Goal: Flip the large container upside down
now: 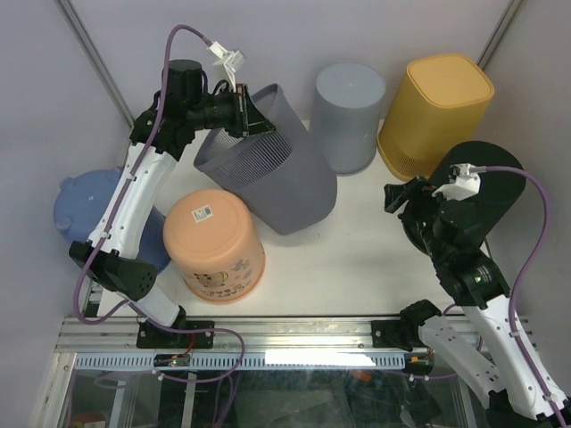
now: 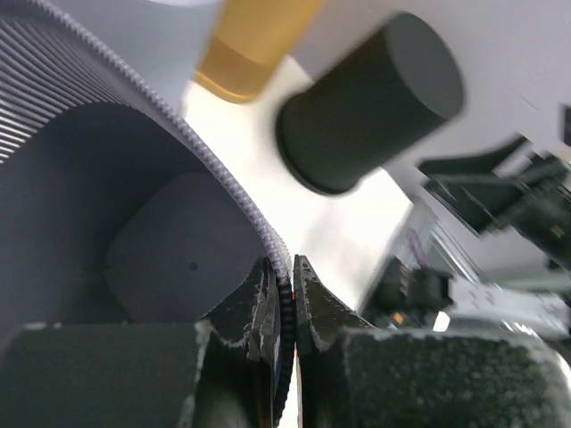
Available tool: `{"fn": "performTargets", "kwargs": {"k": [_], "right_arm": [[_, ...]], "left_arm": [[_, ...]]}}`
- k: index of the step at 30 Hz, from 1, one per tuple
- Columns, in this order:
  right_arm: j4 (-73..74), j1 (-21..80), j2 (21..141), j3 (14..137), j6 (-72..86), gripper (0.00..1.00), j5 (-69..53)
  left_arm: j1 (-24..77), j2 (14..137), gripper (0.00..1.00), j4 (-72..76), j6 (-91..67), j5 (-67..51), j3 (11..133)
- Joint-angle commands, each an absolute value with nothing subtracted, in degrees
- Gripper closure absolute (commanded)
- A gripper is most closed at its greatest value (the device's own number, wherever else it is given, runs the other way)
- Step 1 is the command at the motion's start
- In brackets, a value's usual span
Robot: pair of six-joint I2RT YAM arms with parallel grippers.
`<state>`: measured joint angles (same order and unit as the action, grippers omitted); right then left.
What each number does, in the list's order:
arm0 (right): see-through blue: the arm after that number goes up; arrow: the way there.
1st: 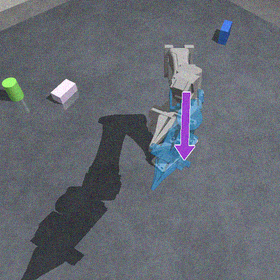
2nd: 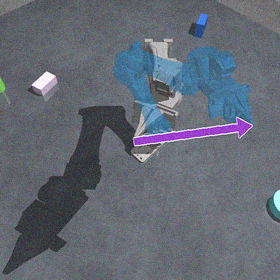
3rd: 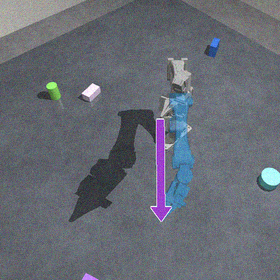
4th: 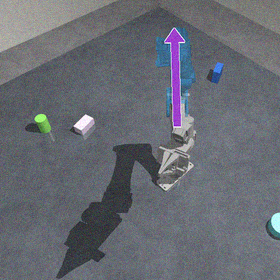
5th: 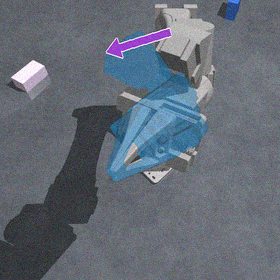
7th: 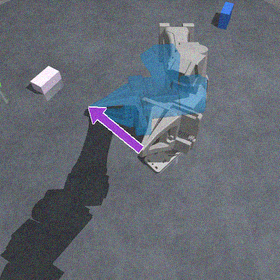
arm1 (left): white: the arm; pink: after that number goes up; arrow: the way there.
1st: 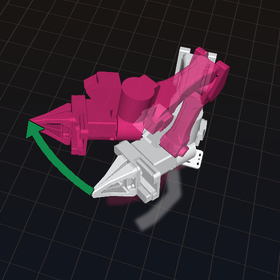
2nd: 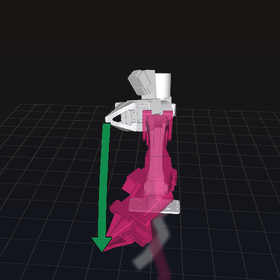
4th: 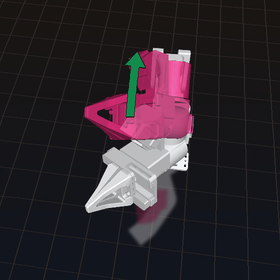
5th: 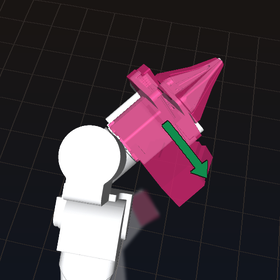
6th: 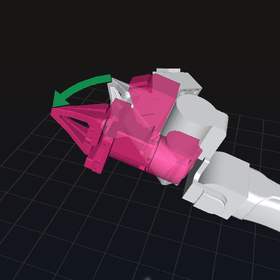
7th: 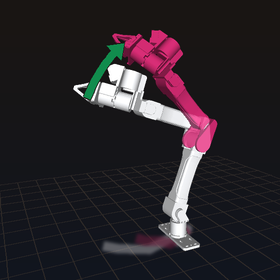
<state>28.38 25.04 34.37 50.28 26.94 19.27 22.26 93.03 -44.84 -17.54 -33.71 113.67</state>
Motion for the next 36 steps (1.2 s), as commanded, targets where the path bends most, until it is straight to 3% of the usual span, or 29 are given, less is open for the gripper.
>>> {"fn": "performTargets", "kwargs": {"k": [1, 5, 7, 10, 13, 17, 19, 24, 27, 29, 36], "right_arm": [[26.2, 25.0, 32.9, 51.1, 28.2, 0.26, 20.8], [28.8, 25.0, 32.8, 52.2, 31.0, 0.18, 17.8], [32.6, 25.0, 33.9, 54.1, 32.1, 0.1, 17.5], [42.5, 25.0, 37.1, 59.1, 38.2, 0.06, 17.9], [49.3, 25.0, 38.3, 62.1, 42.8, 0.06, 13.8], [54.1, 25.0, 36.2, 62.0, 47.3, 0.07, 8.9], [55.7, 25.0, 33.7, 60.5, 48.8, 0.08, 7.3], [60.2, 25.0, 27.1, 56.1, 53.1, 0.13, 6.5], [63.3, 25.0, 25.0, 54.2, 55.6, 0.15, 5.7], [65.0, 25.0, 24.7, 53.8, 56.4, 0.15, 5.9], [66.7, 25.0, 24.0, 51.7, 60.2, 0.17, 7.2]], "left_arm": [[22.5, 89.8, 1.0, -29.6, -20.6, -59.9, 108.7], [22.6, 87.9, 1.0, -12.1, -28.0, -66.3, 97.4], [22.6, 86.8, 1.0, 3.1, -37.0, -69.2, 89.9], [22.5, 87.5, 1.0, 33.5, -52.4, -72.7, 79.6], [22.4, 91.7, 1.0, 50.6, -63.0, -77.0, 75.1], [22.2, 99.8, 0.99, 62.3, -70.4, -80.8, 74.0], [21.9, 104.0, 0.82, 70.6, -77.5, -81.7, 74.4], [20.4, 112.9, 0.55, 89.4, -93.9, -82.2, 77.4], [19.5, 114.3, 0.29, 89.4, -93.6, -82.5, 77.7], [19.0, 114.5, 0.04, 87.6, -92.0, -82.1, 77.5], [18.5, 114.9, 0.01, 74.8, -81.5, -80.4, 78.2]]}}
